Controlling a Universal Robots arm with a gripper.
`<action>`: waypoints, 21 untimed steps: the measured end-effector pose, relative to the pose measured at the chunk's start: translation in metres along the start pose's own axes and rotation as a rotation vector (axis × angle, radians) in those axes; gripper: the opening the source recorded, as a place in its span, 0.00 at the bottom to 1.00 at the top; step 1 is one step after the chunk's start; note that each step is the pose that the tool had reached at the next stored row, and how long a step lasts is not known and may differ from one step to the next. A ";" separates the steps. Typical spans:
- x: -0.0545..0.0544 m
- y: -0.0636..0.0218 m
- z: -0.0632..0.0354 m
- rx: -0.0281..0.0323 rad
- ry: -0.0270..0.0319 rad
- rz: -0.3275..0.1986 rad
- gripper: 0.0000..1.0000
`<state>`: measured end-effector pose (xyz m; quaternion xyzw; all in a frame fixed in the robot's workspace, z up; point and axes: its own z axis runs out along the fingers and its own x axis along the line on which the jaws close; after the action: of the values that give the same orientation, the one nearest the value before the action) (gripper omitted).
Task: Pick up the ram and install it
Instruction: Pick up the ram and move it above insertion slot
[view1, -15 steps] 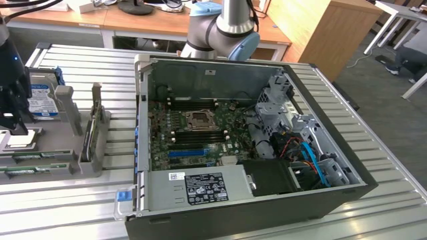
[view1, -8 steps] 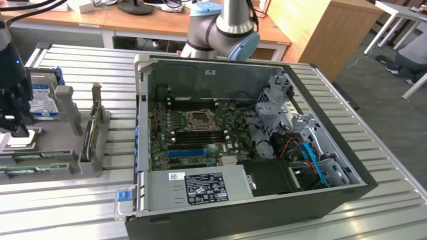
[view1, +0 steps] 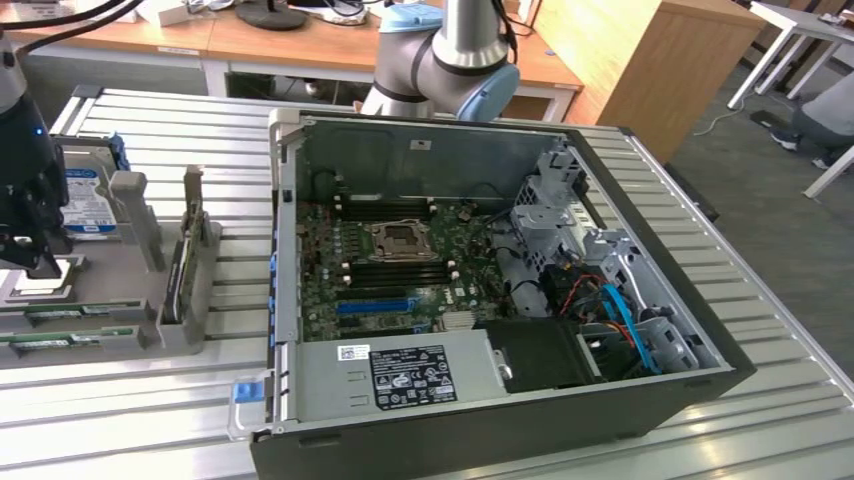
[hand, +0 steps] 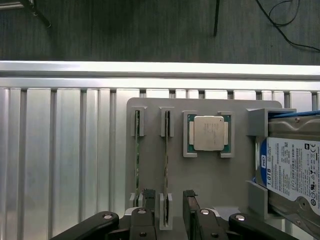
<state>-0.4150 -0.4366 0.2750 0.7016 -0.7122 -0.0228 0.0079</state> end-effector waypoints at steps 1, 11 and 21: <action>0.000 0.0000 0.0007 0.0000 0.0000 0.000 0.36; 0.000 -0.0004 0.0081 0.0001 -0.0001 0.000 0.36; 0.000 -0.0007 0.0158 0.0001 -0.0001 0.000 0.36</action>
<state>-0.4150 -0.4366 0.2593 0.7016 -0.7122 -0.0228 0.0079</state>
